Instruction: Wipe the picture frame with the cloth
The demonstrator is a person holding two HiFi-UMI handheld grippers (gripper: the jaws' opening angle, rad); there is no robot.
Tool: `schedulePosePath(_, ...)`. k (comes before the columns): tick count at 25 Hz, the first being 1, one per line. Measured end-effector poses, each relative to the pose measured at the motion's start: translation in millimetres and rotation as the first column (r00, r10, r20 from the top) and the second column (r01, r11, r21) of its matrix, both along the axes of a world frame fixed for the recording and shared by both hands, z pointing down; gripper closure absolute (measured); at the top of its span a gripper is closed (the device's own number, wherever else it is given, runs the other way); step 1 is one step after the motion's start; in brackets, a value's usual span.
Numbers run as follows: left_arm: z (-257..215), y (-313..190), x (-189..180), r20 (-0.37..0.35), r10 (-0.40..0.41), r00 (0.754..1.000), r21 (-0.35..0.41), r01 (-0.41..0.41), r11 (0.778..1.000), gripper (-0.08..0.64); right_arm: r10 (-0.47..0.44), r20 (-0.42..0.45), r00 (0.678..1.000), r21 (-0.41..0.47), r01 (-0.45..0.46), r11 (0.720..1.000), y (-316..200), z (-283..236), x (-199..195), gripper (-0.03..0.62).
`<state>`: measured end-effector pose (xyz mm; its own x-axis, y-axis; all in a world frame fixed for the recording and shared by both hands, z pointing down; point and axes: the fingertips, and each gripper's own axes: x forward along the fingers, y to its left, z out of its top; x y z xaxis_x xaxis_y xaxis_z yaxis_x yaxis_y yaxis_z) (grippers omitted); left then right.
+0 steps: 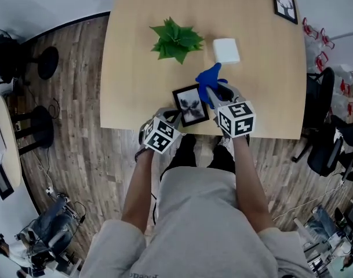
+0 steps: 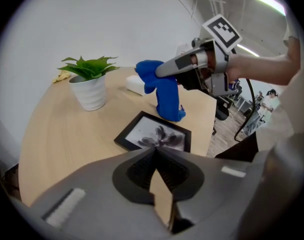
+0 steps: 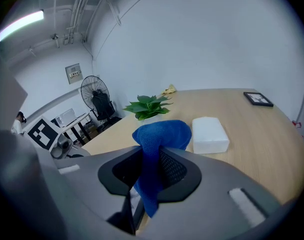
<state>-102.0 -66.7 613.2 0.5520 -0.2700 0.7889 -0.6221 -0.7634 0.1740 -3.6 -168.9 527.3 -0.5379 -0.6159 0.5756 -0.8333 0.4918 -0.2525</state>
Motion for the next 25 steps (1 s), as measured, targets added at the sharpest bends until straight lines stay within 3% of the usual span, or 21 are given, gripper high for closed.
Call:
schedulePosePath(7,23,2,6,0.032,0.113,0.993,-0.009,-0.113,0.994,0.508,-0.025,-0.035,0.999,-0.005,0.025,1.000,-6,14,-15,0.512)
schedulePosePath(15,26,3,10,0.082,0.171,0.982,-0.018,-0.170,0.985,0.508,-0.076,-0.075,0.994,0.015,0.077,0.997,-21,23,-32,0.512)
schedulePosePath(19,27,4,9,0.075,0.176,0.982,-0.022,-0.175,0.984,0.508,-0.119,-0.174,0.978,-0.014,0.118,0.993,-16,56,-41,0.512)
schedulePosePath(22,27,3,10,0.072,0.176,0.982,-0.016,-0.175,0.984,0.508,-0.189,-0.281,0.941,-0.075,0.175,0.982,1,99,-43,0.511)
schedulePosePath(25,27,2,9,0.065,0.169,0.983,-0.012,-0.168,0.986,0.508,-0.214,-0.331,0.919,-0.082,0.197,0.977,5,108,-45,0.511)
